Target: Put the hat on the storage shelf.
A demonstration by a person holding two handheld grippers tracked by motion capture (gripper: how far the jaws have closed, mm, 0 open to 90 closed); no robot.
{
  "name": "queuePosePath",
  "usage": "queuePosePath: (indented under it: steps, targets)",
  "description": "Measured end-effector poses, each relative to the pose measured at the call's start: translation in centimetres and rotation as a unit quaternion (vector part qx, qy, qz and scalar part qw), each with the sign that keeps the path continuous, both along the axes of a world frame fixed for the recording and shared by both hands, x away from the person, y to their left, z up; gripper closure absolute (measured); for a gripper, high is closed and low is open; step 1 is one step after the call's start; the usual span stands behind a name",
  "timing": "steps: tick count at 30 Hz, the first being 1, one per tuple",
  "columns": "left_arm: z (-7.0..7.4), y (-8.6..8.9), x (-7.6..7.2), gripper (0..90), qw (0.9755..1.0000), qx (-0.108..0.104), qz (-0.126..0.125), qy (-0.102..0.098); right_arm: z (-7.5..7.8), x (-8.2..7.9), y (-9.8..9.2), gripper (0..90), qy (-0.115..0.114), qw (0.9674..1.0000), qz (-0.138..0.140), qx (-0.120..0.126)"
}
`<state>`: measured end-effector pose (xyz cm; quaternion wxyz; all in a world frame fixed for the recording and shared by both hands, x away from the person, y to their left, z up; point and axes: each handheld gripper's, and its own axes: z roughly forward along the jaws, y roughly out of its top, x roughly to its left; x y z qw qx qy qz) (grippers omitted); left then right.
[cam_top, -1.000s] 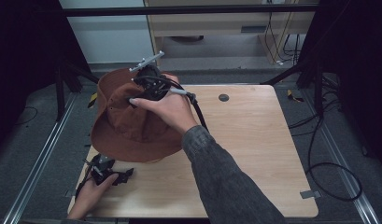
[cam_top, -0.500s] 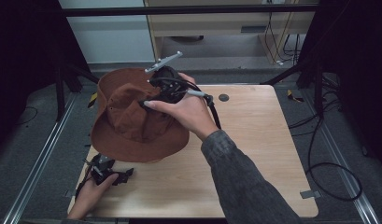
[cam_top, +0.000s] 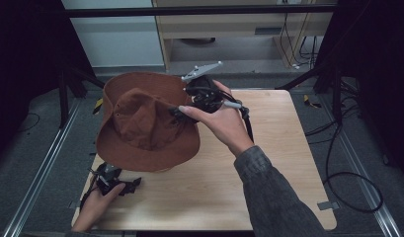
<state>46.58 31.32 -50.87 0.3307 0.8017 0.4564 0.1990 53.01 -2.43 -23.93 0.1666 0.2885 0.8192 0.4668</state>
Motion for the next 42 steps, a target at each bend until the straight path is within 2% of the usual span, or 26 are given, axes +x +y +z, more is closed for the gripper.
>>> queuePosePath:
  steps: [9,13,17,22,30,32,39,42]
  targets:
    - [0.0,0.0,-0.1,0.0,1.0,0.0,0.0,0.001,-0.8,-1.3,-3.6,7.2,0.0,1.0,-0.007,0.001]
    - [0.0,0.0,-0.1,0.0,1.0,-0.002,0.002,0.0,-1.4,-1.7,-6.1,7.2,0.002,0.9996,-0.026,0.008]
    - [0.0,0.0,-0.1,0.0,1.0,0.003,0.0,0.002,-2.7,-2.1,-8.5,7.9,0.008,0.9989,-0.046,0.009]
    - [0.0,0.0,-0.1,0.0,1.0,0.002,-0.001,0.002,-4.6,-2.6,-11.1,10.5,0.013,0.9974,-0.07,0.012]
    - [0.0,0.0,-0.1,0.0,1.0,0.002,0.0,0.001,-8.0,-3.6,-13.5,16.7,0.017,0.9952,-0.097,-0.002]
    - [0.0,0.0,-0.1,0.0,1.0,0.003,0.0,0.002,-9.2,-3.7,-14.2,19.6,0.021,0.995,-0.098,-0.004]
    - [0.0,0.0,-0.1,0.0,1.0,0.003,0.001,0.001,-13.3,-3.9,-15.3,19.6,0.031,0.9936,-0.106,-0.021]
    - [0.0,0.0,-0.1,0.0,1.0,0.002,0.001,0.001,-15.4,-4.0,-15.7,19.8,0.039,0.9925,-0.114,-0.016]
